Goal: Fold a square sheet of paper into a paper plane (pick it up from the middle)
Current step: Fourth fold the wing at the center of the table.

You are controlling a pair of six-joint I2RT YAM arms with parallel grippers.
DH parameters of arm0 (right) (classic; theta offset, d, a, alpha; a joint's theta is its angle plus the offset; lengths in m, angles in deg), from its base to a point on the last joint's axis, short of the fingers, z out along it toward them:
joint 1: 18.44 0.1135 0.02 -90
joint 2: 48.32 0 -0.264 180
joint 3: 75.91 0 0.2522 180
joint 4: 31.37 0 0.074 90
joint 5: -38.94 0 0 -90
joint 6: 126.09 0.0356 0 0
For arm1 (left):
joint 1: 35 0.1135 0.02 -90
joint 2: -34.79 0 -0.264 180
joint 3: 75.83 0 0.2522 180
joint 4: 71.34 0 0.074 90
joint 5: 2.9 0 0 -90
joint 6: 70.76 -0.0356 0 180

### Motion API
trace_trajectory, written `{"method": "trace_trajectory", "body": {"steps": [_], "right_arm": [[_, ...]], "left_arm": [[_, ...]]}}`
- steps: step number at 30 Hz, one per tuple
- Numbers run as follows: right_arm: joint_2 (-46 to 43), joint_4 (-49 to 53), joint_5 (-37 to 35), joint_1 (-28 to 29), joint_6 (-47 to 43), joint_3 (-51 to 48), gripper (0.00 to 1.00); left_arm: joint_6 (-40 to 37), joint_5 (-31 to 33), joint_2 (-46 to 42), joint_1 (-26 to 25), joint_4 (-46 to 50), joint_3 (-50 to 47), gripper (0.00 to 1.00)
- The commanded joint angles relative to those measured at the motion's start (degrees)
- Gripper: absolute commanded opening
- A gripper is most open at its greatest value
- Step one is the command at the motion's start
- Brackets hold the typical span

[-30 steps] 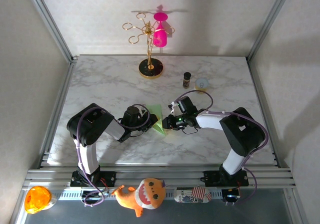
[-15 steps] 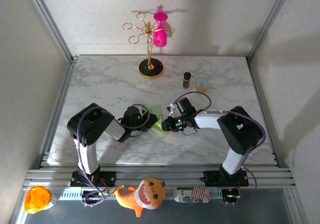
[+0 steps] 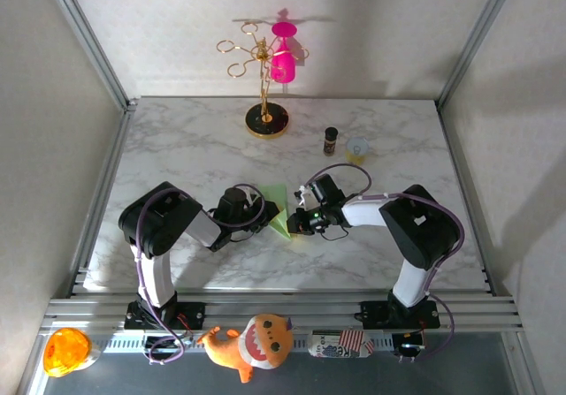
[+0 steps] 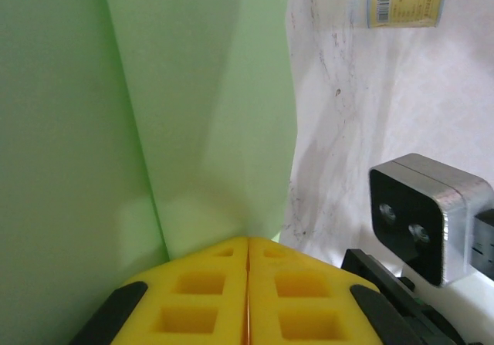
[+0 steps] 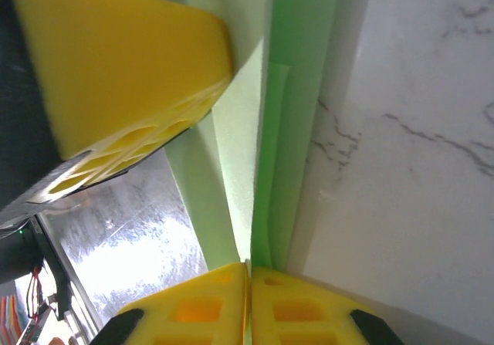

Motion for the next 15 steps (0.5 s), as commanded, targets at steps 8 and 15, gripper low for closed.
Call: {"method": "trace_trajectory", "body": {"steps": [8,15], "right_arm": [[-2.95,4.45,-1.35,0.38,-1.33,1.10,0.19],[-3.82,4.96,-0.81,0.47,-1.34,-0.61,0.20]], "left_arm": [[0.36,1.46,1.42,0.25,-0.37,-1.39,0.09],[0.36,1.50,1.48,0.39,-0.39,-1.43,0.09]]}}
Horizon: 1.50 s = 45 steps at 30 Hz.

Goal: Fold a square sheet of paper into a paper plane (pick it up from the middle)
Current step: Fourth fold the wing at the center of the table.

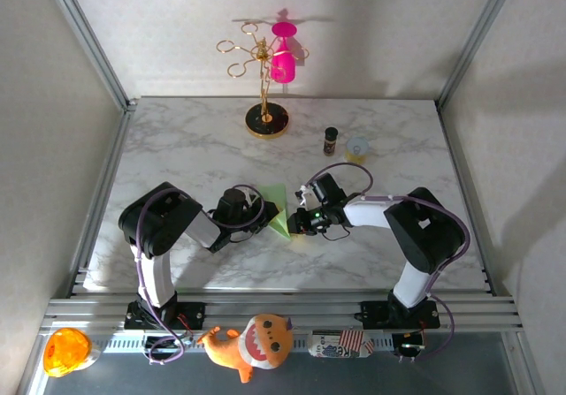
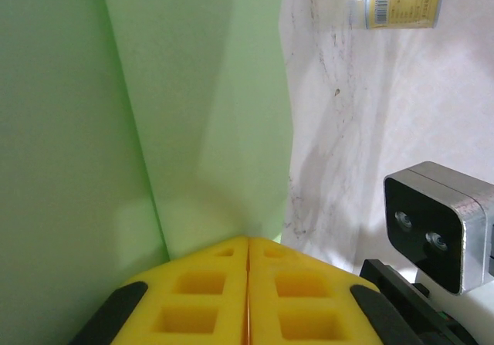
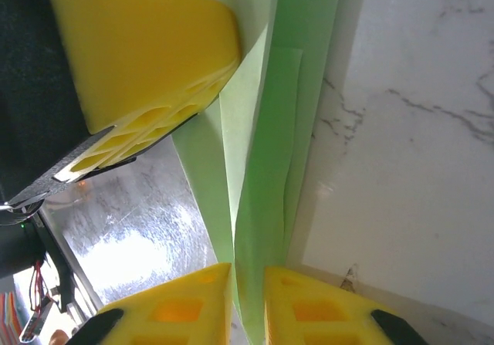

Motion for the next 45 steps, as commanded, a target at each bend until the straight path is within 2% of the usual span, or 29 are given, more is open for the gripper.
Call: {"method": "trace_trajectory", "body": {"steps": [1,10,17,19,23,25,33,45], "right_arm": [[-0.97,1.46,0.16,0.44,-0.81,-0.71,0.20],[2.94,0.06,1.50,0.63,-1.41,-0.26,0.15],[2.47,0.18,1.07,0.55,-1.52,-0.08,0.15],[-0.46,0.85,-1.65,0.33,-0.93,-0.17,0.21],[-7.17,2.27,-9.81,-0.49,-0.47,-0.91,0.25],[-8.61,1.08,-10.98,-0.56,-0.23,-1.22,0.25],[-4.04,-5.84,0.17,0.57,3.09,-0.08,0.14],[0.43,-7.10,3.49,1.18,3.32,-0.61,0.13]], "left_arm": [[0.16,1.33,1.51,0.32,0.50,-0.88,0.09],[0.43,1.06,1.68,0.32,0.24,-0.80,0.09],[0.51,1.04,1.51,0.30,0.26,-0.84,0.09],[0.51,0.97,1.43,0.32,0.33,-0.85,0.09],[0.54,0.87,1.16,0.32,0.50,-0.89,0.09],[0.43,0.87,1.07,0.41,0.68,-0.80,0.09],[0.34,0.40,1.47,0.41,1.03,-0.05,0.09],[0.34,0.01,1.86,0.41,1.21,-0.27,0.10]]}}
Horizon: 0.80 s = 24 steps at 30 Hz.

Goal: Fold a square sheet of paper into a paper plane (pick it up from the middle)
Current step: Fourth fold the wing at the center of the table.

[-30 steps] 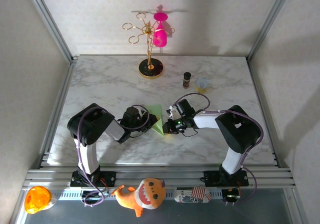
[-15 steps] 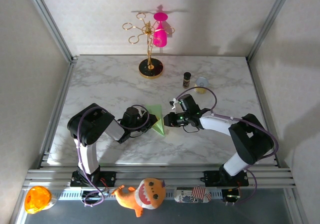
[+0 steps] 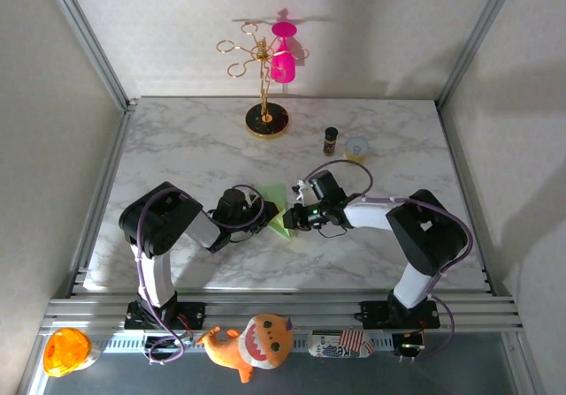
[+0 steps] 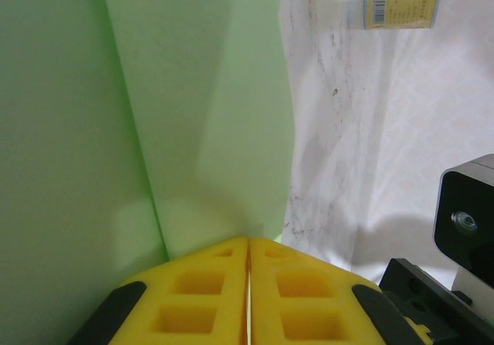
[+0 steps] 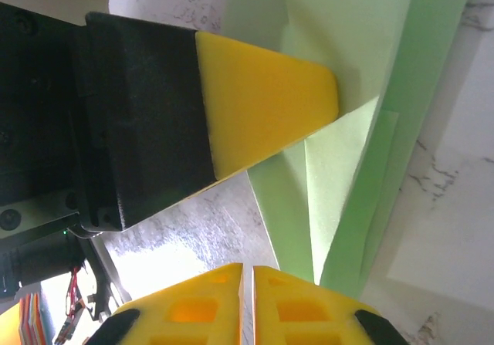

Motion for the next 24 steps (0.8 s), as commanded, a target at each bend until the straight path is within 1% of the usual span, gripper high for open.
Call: {"method": "trace_trajectory", "body": {"steps": [1,15,24], "right_arm": [[1.48,-0.14,1.33,0.48,0.32,-0.30,0.13],[3.85,1.01,-0.21,0.50,0.23,-0.39,0.14],[4.84,2.57,-1.57,0.47,-0.30,0.06,0.14]], "left_arm": [[0.14,0.24,1.58,0.36,1.92,-0.19,0.10],[0.76,0.16,2.54,0.36,1.93,-0.27,0.14],[0.67,0.40,2.41,0.36,2.31,-0.36,0.14]]}}
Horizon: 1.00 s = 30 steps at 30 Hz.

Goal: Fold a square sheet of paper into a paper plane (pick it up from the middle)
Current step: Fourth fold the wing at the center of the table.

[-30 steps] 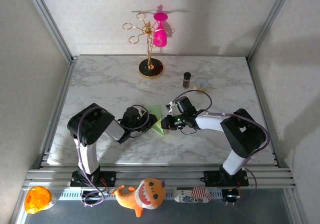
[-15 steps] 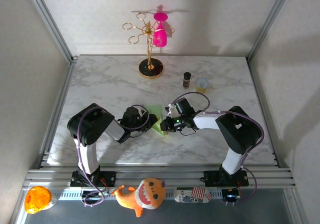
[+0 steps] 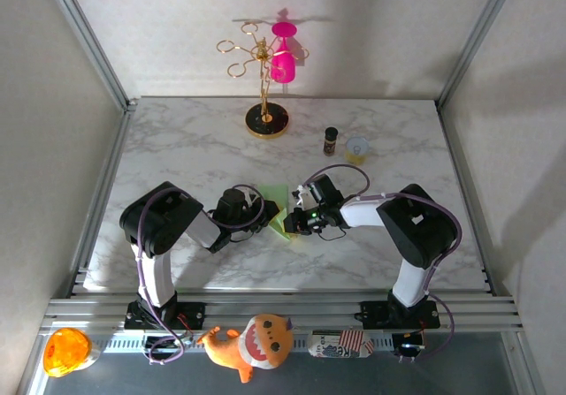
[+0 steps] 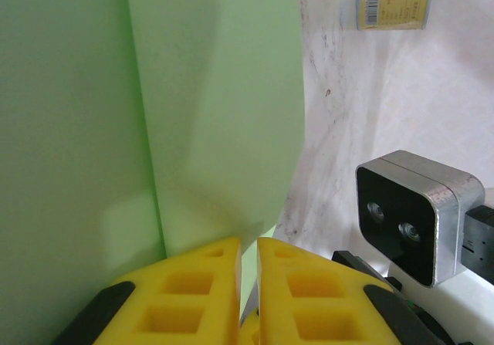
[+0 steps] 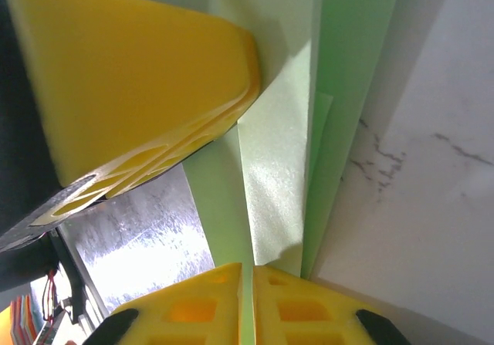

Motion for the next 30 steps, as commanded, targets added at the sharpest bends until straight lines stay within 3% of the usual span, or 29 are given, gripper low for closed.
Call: {"method": "trace_trajectory", "body": {"steps": [1,9,17,30], "right_arm": [[0.91,2.53,-1.17,0.43,-0.30,0.05,0.14],[0.44,3.56,-1.14,0.41,-1.18,0.64,0.14],[-7.14,2.02,-0.93,0.32,0.72,-0.75,0.19],[-3.86,0.05,1.84,1.56,2.87,-2.85,0.18]], "left_arm": [[-0.01,0.66,2.10,0.32,3.49,-0.36,0.14],[0.02,0.40,0.44,0.42,3.81,0.10,0.13],[-1.87,1.59,-0.53,0.41,7.90,0.79,0.12],[-1.06,1.78,0.09,0.41,6.82,0.34,0.12]]}}
